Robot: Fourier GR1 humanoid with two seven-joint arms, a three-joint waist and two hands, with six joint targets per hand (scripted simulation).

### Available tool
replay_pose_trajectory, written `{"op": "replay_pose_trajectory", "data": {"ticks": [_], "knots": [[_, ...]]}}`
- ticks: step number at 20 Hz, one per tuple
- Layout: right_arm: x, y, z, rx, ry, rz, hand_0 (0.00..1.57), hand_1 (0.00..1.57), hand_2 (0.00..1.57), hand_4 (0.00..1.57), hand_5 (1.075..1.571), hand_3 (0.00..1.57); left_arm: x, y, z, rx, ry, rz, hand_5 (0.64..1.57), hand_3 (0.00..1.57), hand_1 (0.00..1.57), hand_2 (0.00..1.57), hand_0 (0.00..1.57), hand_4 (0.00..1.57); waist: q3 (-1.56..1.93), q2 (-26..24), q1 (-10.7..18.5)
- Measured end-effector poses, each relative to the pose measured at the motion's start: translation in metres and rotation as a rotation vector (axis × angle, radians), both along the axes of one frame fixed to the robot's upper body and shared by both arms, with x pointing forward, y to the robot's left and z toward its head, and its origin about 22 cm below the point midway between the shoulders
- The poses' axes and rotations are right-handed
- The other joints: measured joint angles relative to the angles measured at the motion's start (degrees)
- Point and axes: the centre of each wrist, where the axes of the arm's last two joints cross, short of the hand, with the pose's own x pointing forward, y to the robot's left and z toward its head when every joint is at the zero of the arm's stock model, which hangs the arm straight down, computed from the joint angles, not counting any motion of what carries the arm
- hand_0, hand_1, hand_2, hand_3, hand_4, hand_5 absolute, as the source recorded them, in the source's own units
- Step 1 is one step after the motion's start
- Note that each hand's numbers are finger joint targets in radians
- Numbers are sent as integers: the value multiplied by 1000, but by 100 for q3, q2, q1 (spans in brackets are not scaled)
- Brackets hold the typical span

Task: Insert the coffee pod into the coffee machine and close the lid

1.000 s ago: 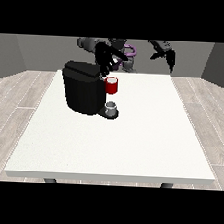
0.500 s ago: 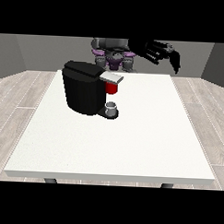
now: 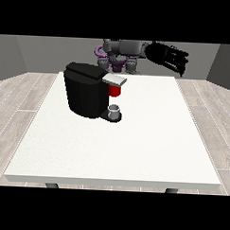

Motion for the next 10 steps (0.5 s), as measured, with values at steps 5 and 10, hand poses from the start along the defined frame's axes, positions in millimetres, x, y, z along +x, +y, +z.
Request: {"op": "replay_pose_trajectory", "data": {"ticks": [5,10], "knots": [[6,6,8,14,-17,23,0,0,0,0,1571,0,1,-2,9,13,-30,-14,1571,0,0,0,0,246,-2,88,-30],[8,21,-19,22,-15,106,0,0,0,0,1571,0,-6,-2,-4,4,3,14,1571,0,0,0,0,266,0,-147,-292]]}}
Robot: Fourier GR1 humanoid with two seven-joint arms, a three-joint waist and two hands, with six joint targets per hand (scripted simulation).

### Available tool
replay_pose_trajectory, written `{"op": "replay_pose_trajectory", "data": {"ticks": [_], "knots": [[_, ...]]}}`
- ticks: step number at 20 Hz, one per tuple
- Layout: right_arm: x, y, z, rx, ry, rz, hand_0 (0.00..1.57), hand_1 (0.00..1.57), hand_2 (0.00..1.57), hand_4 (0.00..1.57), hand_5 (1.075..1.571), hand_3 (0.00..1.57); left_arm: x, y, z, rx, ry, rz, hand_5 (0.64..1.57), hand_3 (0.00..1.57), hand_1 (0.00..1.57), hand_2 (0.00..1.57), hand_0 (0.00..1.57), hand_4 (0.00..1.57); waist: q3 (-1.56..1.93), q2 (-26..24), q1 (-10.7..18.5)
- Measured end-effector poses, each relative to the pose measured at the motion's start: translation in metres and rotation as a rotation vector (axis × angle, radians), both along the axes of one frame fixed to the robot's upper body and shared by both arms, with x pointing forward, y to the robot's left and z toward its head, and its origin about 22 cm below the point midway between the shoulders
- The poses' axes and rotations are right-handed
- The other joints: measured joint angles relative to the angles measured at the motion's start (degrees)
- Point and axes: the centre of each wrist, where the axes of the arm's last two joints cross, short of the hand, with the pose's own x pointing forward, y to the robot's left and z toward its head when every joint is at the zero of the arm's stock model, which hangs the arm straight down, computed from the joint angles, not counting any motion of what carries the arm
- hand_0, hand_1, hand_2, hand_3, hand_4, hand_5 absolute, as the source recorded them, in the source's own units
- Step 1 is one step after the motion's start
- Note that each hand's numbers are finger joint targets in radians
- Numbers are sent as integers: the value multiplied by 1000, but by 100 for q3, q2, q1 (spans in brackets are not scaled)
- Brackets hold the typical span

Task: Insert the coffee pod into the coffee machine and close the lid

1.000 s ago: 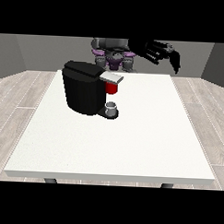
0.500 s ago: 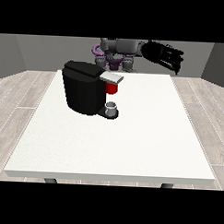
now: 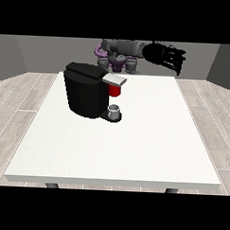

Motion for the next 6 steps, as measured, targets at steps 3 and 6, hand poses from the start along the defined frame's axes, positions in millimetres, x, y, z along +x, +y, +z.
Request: {"op": "replay_pose_trajectory", "data": {"ticks": [3,6], "knots": [[-5,21,-24,-1,5,79,0,0,0,181,1571,0,-3,9,-15,-12,48,42,1571,0,0,0,0,266,-1,-250,-284],[-12,34,-58,23,34,141,0,0,0,259,1571,0,-12,23,-33,-19,114,76,1571,0,0,0,0,266,-1,-597,-490]]}}
